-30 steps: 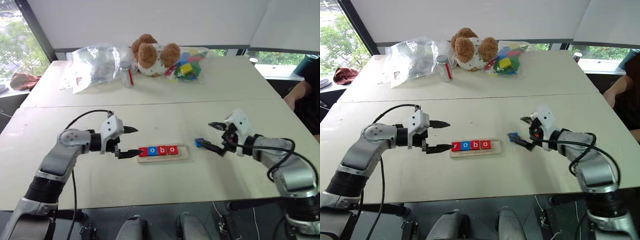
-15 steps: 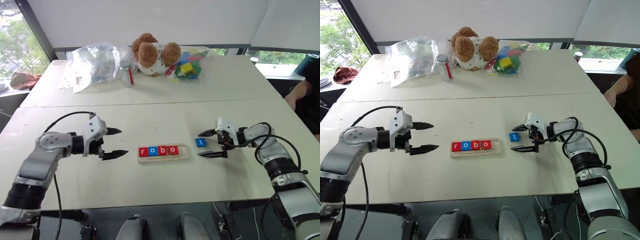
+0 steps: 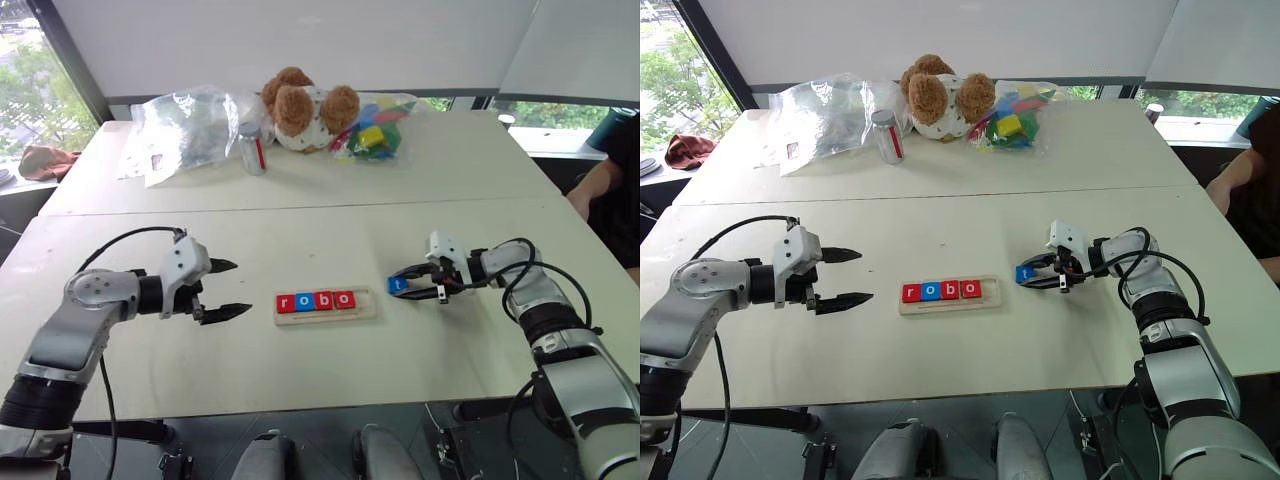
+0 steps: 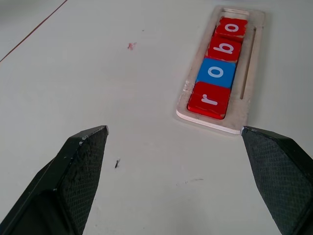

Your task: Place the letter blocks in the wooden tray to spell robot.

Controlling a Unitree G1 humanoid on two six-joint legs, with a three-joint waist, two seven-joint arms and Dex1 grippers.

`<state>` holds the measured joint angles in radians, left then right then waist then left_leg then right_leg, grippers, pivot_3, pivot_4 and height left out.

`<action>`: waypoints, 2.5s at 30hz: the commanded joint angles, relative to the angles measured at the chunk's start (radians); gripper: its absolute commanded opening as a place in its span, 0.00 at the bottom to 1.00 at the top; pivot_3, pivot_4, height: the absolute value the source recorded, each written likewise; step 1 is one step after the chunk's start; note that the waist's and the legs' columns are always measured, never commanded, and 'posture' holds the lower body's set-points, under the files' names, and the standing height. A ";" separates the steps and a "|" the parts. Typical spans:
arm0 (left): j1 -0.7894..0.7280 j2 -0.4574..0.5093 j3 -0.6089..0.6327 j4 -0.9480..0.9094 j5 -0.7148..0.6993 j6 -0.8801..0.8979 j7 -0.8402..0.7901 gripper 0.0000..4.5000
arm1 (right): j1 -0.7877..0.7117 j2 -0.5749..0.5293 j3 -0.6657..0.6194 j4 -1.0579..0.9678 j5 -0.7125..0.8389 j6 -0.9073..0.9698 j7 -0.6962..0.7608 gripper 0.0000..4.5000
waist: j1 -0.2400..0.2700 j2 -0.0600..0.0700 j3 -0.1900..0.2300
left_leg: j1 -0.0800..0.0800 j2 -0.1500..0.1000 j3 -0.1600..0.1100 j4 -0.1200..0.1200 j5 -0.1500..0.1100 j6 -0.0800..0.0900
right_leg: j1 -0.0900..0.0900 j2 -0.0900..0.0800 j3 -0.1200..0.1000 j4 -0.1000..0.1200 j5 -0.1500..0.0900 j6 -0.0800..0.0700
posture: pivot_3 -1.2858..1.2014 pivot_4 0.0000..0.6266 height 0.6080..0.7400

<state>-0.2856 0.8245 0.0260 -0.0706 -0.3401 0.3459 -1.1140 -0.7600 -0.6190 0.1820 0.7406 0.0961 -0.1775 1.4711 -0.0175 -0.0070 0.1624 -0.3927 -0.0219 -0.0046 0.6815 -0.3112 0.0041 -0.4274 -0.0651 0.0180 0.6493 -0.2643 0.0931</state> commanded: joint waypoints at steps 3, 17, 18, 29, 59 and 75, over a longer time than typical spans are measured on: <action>-0.043 -0.011 -0.004 -0.005 -0.004 -0.007 -0.003 1.00 | 0.028 0.005 0.024 -0.223 0.026 0.126 0.036 0.25 | 0.002 0.000 0.000 | 0.000 0.000 0.000 -0.001 0.000 0.000 | 0.000 0.000 0.000 0.000 0.000 0.000 | 0.52 0.24 1.00; -0.017 -0.052 -0.010 -0.024 0.005 -0.015 0.022 1.00 | 0.011 0.049 0.082 -0.204 -0.029 0.095 0.007 0.25 | 0.001 0.000 0.000 | 0.000 -0.001 0.000 0.000 0.000 0.000 | 0.000 -0.001 -0.001 0.000 0.000 0.000 | 0.52 0.24 1.00; -0.016 -0.053 -0.010 -0.027 0.004 -0.014 0.024 1.00 | 0.009 0.052 0.086 -0.196 -0.039 0.087 -0.001 0.25 | 0.001 0.000 0.000 | 0.000 -0.001 0.000 0.000 0.000 0.000 | 0.000 -0.001 -0.001 0.000 0.000 0.000 | 0.52 0.24 1.00; -0.014 -0.059 -0.019 -0.022 0.012 -0.026 0.035 1.00 | 0.000 0.077 0.092 -0.161 -0.068 0.063 -0.035 0.25 | 0.002 0.000 0.000 | 0.000 -0.001 0.000 0.000 0.000 0.000 | 0.000 -0.001 -0.001 0.000 0.000 0.000 | 0.52 0.24 1.00; -0.044 -0.084 -0.030 0.025 0.037 -0.055 0.040 1.00 | 0.046 0.089 0.052 -0.325 -0.024 0.159 -0.077 0.99 | 0.002 0.000 0.000 | 0.000 -0.001 0.000 0.000 0.000 0.000 | 0.000 0.000 -0.001 0.000 0.000 0.000 | 0.52 0.24 1.00; -0.060 -0.089 -0.040 0.035 0.038 -0.053 0.034 1.00 | 0.094 0.020 0.057 -0.362 -0.042 0.095 -0.119 0.99 | 0.002 0.000 0.000 | 0.000 -0.001 0.000 0.000 0.000 0.000 | 0.000 0.000 -0.001 0.000 0.000 0.000 | 0.52 0.24 1.00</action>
<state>-0.3288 0.7331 -0.0193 -0.0313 -0.3003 0.2996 -1.0787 -0.6420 -0.6018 0.2506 0.3768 0.0523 -0.0630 1.3618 -0.0158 -0.0070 0.1624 -0.3927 -0.0229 -0.0046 0.6816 -0.3111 0.0039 -0.4272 -0.0654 0.0173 0.6491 -0.2642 0.0932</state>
